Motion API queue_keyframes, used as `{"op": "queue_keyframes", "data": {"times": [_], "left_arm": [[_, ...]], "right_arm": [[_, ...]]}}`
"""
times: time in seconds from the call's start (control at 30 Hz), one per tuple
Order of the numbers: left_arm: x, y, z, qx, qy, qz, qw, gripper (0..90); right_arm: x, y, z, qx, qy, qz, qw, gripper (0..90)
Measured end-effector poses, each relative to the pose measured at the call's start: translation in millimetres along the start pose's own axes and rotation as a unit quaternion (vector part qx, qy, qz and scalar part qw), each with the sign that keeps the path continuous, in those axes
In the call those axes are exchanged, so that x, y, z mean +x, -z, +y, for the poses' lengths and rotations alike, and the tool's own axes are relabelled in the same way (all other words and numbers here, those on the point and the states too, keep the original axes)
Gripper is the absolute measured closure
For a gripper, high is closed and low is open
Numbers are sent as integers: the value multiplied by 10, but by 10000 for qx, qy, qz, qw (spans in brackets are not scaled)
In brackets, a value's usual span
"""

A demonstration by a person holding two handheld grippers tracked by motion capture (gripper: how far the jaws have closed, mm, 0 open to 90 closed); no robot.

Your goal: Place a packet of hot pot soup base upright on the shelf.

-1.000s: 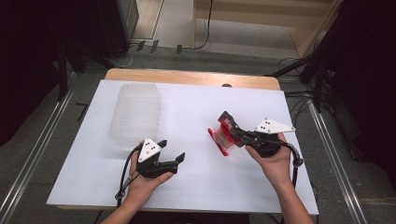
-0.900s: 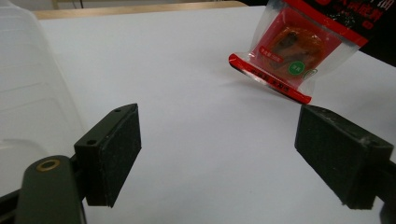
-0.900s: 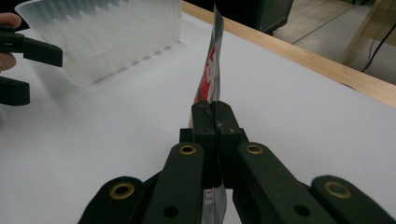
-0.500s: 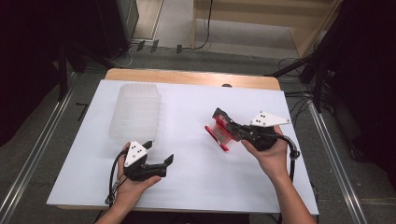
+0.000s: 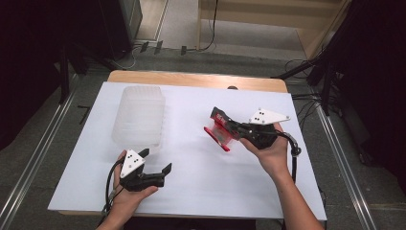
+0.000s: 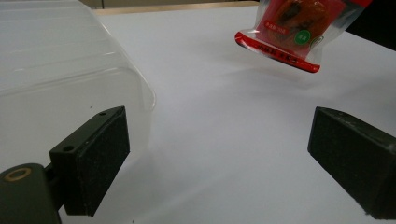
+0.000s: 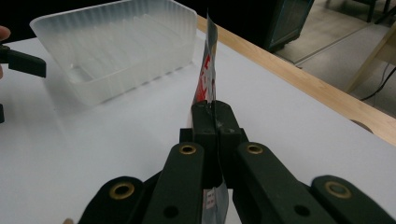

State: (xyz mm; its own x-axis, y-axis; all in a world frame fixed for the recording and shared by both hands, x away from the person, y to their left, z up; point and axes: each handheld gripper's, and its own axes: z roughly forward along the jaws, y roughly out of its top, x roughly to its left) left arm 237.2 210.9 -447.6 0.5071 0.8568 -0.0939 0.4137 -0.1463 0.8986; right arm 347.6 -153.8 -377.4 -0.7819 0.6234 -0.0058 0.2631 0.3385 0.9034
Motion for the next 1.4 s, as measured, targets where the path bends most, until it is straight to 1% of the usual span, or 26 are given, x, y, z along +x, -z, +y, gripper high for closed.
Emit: {"op": "queue_keyframes", "data": {"times": [0.07, 0.17, 0.23, 0.37, 0.4, 0.47, 0.53, 0.57, 0.6, 0.63, 0.73, 0.8, 0.93, 1.07, 1.13, 1.23, 1.27, 1.3, 1.33, 1.4], "left_arm": [[22, 18, -26, 21, -5, 4, 10000, 44], [50, 51, -66, 5, 0, 122, 9999, 25], [73, 79, -85, -20, -32, 194, 9998, 11], [127, 125, -124, -92, -34, 232, 9997, 0], [145, 137, -134, -74, -52, 237, 9997, 0], [170, 161, -156, -112, 1, 311, 9995, 0], [187, 172, -171, -97, 87, 349, 9993, 0], [188, 171, -179, -95, 94, 344, 9993, 0], [185, 167, -184, -93, 59, 341, 9994, 0], [173, 165, -188, -112, 14, 384, 9992, 0], [146, 163, -197, -145, -79, 407, 9990, 0], [138, 160, -202, -152, -95, 413, 9990, 0], [143, 160, -205, -151, -50, 422, 9990, 0], [147, 162, -207, -157, -49, 424, 9990, 0], [146, 153, -208, -151, -41, 443, 9989, 0], [148, 149, -206, -112, -27, 479, 9988, 0], [150, 150, -206, -116, -20, 466, 9988, 0], [151, 150, -206, -106, -17, 465, 9989, 0], [153, 149, -206, -92, -16, 475, 9988, 0], [153, 148, -205, -99, -15, 468, 9989, 0]], "right_arm": [[10, -23, 32, -17, 49, 61, 10000, 900], [22, -65, 78, -23, 78, 115, 9999, 900], [22, -98, 104, -24, 90, 188, 9998, 900], [37, -170, 154, 11, 189, 286, 9994, 900], [42, -187, 166, 29, 209, 308, 9993, 900], [53, -222, 190, 46, 256, 359, 9990, 900], [47, -252, 212, 35, 244, 400, 9989, 900], [46, -265, 226, 44, 247, 424, 9988, 900], [43, -276, 242, 47, 274, 428, 9987, 900], [42, -288, 258, 40, 274, 446, 9986, 900], [49, -321, 314, 66, 354, 551, 9978, 900], [51, -349, 348, 92, 414, 565, 9975, 900], [38, -408, 410, 108, 434, 592, 9972, 900], [24, -482, 461, 98, 463, 647, 9968, 900], [0, -527, 489, 106, 410, 695, 9967, 900], [-37, -582, 531, 28, 391, 786, 9961, 900], [-43, -601, 543, 34, 414, 863, 9954, 900], [-45, -620, 559, 68, 505, 894, 9947, 900], [-42, -646, 578, 133, 589, 884, 9943, 900], [-48, -679, 610, 176, 647, 892, 9938, 900]]}}
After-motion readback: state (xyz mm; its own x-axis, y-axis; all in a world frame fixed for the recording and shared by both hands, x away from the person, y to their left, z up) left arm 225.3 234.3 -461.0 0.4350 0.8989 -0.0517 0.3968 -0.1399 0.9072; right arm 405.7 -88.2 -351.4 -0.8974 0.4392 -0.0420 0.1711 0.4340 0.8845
